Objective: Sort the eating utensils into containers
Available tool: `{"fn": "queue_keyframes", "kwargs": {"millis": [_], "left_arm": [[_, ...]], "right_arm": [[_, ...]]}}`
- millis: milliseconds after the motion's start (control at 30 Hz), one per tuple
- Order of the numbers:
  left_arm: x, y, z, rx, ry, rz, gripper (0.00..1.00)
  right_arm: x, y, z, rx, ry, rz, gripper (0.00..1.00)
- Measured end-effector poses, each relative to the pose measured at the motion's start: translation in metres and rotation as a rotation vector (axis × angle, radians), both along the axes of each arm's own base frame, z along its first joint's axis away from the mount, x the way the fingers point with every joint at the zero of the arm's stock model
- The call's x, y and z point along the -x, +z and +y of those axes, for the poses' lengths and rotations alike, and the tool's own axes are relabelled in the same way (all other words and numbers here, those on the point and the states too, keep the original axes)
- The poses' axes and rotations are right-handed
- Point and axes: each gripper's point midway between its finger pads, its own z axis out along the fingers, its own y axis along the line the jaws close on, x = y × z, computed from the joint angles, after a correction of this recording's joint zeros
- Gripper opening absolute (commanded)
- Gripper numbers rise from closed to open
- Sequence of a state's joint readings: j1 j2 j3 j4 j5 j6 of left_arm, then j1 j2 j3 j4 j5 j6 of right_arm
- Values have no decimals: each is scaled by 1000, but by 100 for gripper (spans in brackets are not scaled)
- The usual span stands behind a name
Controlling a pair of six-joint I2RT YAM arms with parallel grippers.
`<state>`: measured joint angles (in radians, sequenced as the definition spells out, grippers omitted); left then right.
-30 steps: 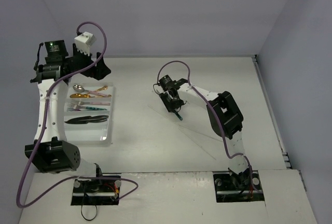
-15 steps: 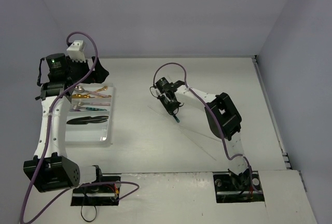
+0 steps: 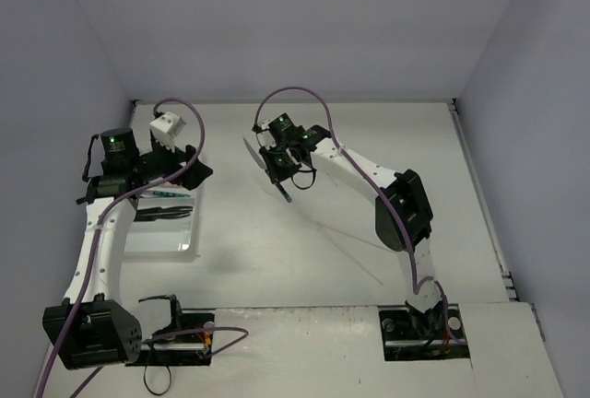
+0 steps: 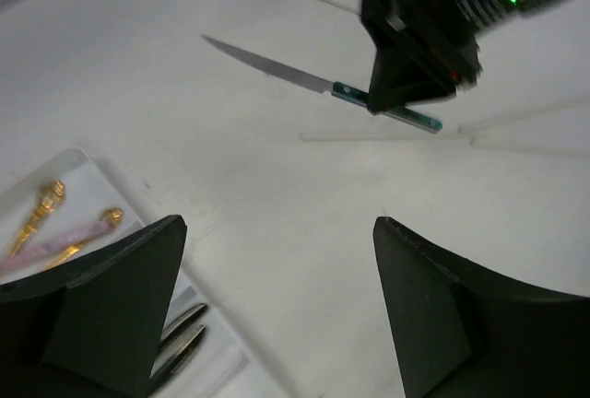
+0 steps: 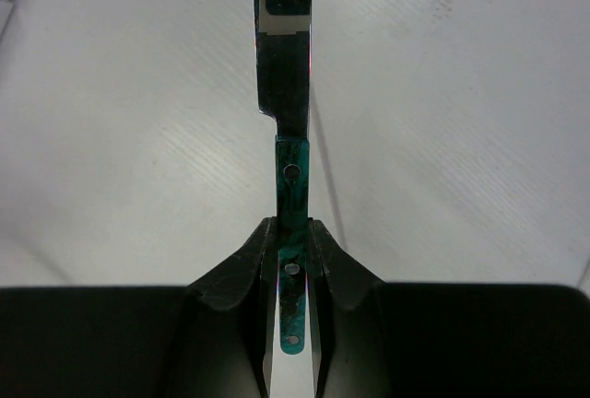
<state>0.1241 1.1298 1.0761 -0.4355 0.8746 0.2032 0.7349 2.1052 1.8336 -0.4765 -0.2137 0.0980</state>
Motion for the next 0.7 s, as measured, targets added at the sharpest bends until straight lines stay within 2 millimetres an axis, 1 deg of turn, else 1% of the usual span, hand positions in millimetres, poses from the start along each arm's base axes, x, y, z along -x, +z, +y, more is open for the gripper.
{"fn": "queue_keyframes", "kwargs": {"millis": [133,200,267,367,467,533,600,700], "left_arm": [[22,8,-10,-204,-247,-190,74],[31,5,-13,-307,-363,-274,71],[41,-3,-19,-391,-476,-335,68],[61,-17,-36,-508,-677,-440,66],[89,-39,-55,-594,-880,-538,64],[104,-50,-64,-632,-988,-579,62],[112,-56,-71,-657,-1071,-613,60],[118,-63,-82,-687,-1165,-649,58]], "right_arm": [[16,1,10,-58,46,77,0],[24,3,16,-94,65,115,0],[31,5,21,-127,81,154,0],[39,4,28,-165,91,210,0],[46,-1,33,-185,84,266,0],[49,-5,34,-191,75,298,0],[51,-7,35,-195,65,321,0],[55,-7,36,-206,55,348,0]]}}
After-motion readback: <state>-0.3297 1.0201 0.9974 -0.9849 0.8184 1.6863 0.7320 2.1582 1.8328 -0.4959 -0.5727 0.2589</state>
